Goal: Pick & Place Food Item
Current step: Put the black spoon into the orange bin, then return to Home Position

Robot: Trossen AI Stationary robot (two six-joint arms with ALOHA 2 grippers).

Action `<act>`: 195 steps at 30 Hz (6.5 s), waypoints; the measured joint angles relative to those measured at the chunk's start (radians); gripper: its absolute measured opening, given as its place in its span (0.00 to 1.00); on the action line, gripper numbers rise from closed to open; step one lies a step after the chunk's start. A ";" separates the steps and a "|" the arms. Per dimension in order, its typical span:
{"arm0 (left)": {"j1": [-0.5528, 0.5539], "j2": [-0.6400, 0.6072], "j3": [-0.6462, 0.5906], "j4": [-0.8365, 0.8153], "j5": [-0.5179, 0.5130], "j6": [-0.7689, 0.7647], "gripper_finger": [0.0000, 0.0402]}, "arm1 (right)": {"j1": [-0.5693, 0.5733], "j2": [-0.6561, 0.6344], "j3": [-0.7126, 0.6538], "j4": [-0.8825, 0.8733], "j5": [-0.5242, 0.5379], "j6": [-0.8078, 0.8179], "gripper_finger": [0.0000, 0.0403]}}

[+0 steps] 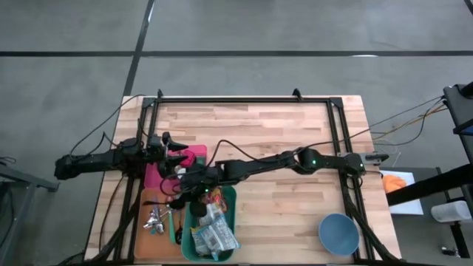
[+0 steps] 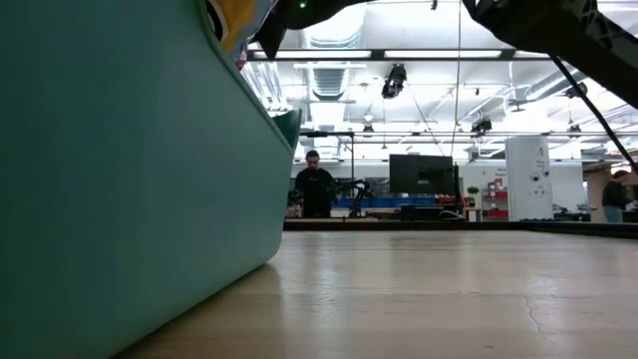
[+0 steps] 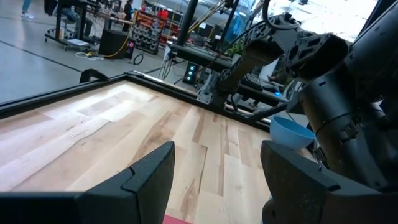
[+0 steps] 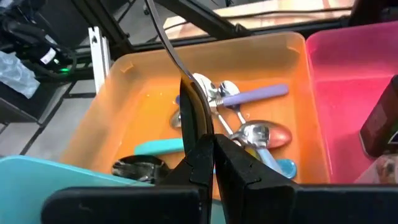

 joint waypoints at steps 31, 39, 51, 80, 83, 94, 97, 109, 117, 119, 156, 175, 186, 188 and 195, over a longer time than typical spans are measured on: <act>0.000 0.010 0.000 0.000 0.000 0.000 0.59 | -0.001 0.001 0.001 0.016 0.035 0.070 0.18; 0.000 0.010 0.000 0.000 0.000 0.000 0.59 | 0.002 0.001 0.001 0.016 0.035 0.025 0.27; 0.000 0.010 0.000 0.000 0.000 0.000 0.59 | 0.002 -0.036 0.001 0.022 0.028 0.022 0.27; 0.000 0.010 0.000 0.000 0.000 0.000 0.60 | 0.002 -0.379 0.003 -0.157 0.016 -0.242 0.27; 0.000 0.010 0.000 0.000 0.000 0.000 0.60 | 0.004 -0.408 0.003 -0.172 0.016 -0.270 0.26; 0.000 0.010 0.000 0.000 0.000 0.000 0.60 | 0.006 -0.498 -0.005 -0.250 0.016 -0.308 0.26; 0.000 0.010 0.000 0.000 0.000 0.000 0.60 | 0.006 -0.520 -0.034 -0.244 0.016 -0.314 0.26; 0.000 0.010 0.000 0.000 0.000 0.000 0.60 | -0.030 -0.699 -0.687 0.686 -0.059 -0.194 0.26; 0.000 0.010 0.000 0.000 0.000 0.000 0.60 | -0.107 -0.866 -1.139 0.992 -0.114 -0.005 0.26; 0.000 0.010 0.000 0.000 0.000 0.000 0.60 | -0.116 -0.933 -1.234 1.018 -0.119 0.003 0.26; 0.000 0.010 0.000 0.000 0.000 0.000 0.59 | -0.130 -2.068 -2.332 1.049 0.263 0.017 0.27; 0.000 0.010 0.000 0.000 0.000 0.000 0.59 | -0.129 -2.570 -2.338 0.424 0.260 0.059 0.27; 0.000 0.027 0.000 0.001 -0.002 0.000 0.59 | -0.127 -2.575 -2.338 0.324 0.253 0.071 0.26; 0.000 0.029 0.000 0.000 0.000 0.000 0.59 | -0.127 -2.576 -2.338 0.299 0.253 0.078 0.26; 0.000 0.030 0.000 0.000 0.000 0.000 0.59 | -0.127 -2.553 -2.338 0.278 0.253 0.083 0.26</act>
